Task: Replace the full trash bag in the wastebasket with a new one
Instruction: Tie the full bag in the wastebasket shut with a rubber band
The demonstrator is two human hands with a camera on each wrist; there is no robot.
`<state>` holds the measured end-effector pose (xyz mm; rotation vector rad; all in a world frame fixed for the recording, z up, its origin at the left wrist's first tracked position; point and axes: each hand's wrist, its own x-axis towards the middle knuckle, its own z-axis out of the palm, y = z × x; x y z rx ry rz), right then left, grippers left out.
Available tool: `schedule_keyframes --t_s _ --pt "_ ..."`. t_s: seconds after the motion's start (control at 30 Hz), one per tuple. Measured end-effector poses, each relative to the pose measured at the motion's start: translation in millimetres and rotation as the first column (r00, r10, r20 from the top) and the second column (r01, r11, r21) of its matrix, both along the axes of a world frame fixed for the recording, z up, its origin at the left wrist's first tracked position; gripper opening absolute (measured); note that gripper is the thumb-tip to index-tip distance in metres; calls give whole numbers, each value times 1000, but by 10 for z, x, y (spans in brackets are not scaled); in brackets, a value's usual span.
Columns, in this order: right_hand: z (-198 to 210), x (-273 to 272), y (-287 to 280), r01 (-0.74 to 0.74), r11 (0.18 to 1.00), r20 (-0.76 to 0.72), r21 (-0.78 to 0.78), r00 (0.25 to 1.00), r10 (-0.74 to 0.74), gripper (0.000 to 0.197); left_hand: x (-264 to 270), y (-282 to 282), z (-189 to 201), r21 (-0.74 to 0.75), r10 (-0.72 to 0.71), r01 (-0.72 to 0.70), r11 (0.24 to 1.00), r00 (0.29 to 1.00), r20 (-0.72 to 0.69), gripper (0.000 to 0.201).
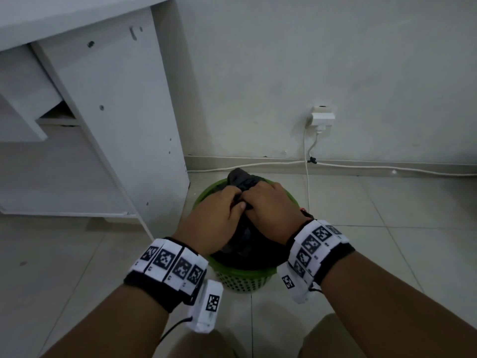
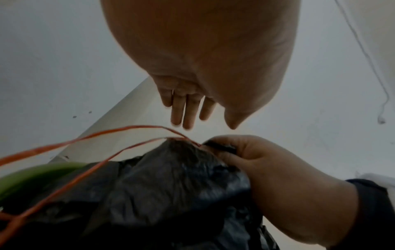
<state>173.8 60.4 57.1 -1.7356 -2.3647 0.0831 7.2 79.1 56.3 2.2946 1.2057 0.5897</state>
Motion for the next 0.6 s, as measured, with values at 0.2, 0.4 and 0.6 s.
schedule_keyframes --t_s 0.2,0.4,0.6 --pt "-24 12 -50 -3 1000 -23 21 1000 3 19 48 -23 22 -107 29 -17 994 993 111 15" --pt "-65 47 -103 -74 994 13 81 997 74 42 -57 49 -7 -112 31 -14 994 989 148 15" --pt "-86 129 -144 -35 984 -288 174 954 85 46 -147 84 24 -40 57 -52 998 990 128 16"
